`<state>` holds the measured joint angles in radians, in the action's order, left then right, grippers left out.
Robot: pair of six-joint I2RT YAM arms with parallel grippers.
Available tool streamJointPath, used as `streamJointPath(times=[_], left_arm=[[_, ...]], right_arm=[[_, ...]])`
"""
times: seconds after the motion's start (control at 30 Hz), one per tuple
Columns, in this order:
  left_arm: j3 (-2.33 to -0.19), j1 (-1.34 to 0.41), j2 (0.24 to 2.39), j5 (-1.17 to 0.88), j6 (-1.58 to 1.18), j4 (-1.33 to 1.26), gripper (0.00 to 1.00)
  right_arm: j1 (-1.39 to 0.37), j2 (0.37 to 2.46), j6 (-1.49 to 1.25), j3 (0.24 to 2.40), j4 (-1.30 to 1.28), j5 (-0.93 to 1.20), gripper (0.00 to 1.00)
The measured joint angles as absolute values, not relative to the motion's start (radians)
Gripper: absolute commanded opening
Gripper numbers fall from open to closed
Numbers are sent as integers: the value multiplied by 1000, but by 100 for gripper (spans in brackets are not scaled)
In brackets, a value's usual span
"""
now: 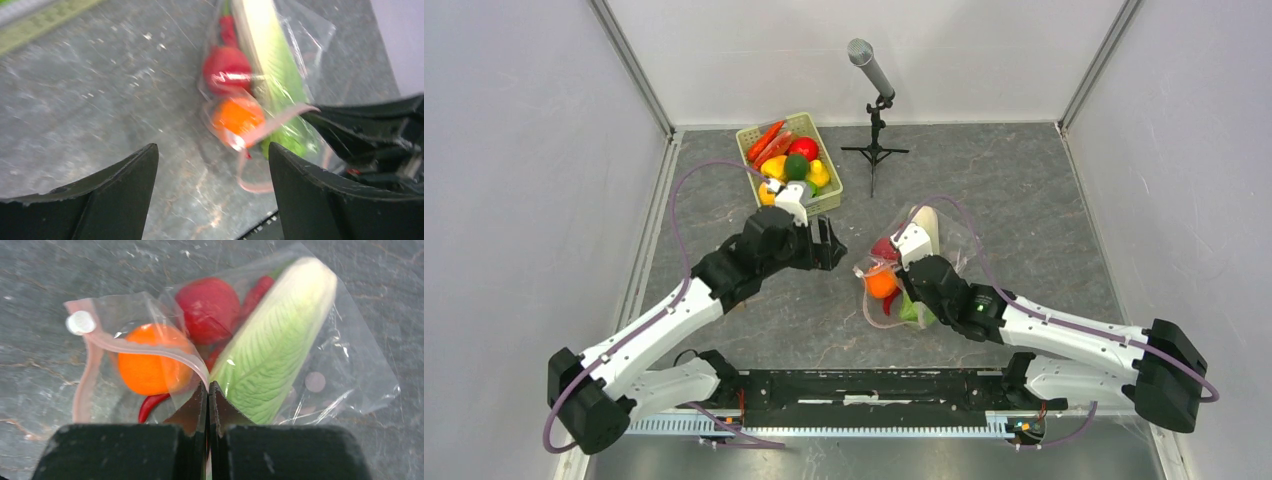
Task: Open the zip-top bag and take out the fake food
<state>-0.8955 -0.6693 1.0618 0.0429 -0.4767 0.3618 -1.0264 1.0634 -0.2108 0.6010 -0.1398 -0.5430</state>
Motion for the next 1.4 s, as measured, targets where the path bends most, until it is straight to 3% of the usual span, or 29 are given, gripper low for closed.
streamJointPath(times=[0.2, 0.47, 0.93, 1.4], left_arm=[[-759, -837, 970, 83, -571, 301, 77], [-678, -1037, 1000, 203, -601, 173, 70], [-658, -1074, 1332, 387, -710, -125, 62], [-658, -1026, 1473, 461, -858, -237, 75]], right_arm=[[-1026, 1113, -181, 685, -115, -474, 0], [-1026, 1181, -170, 744, -110, -416, 0], [-1026, 1211, -214, 750, -118, -379, 0], [-1026, 1211, -257, 754, -146, -336, 0]])
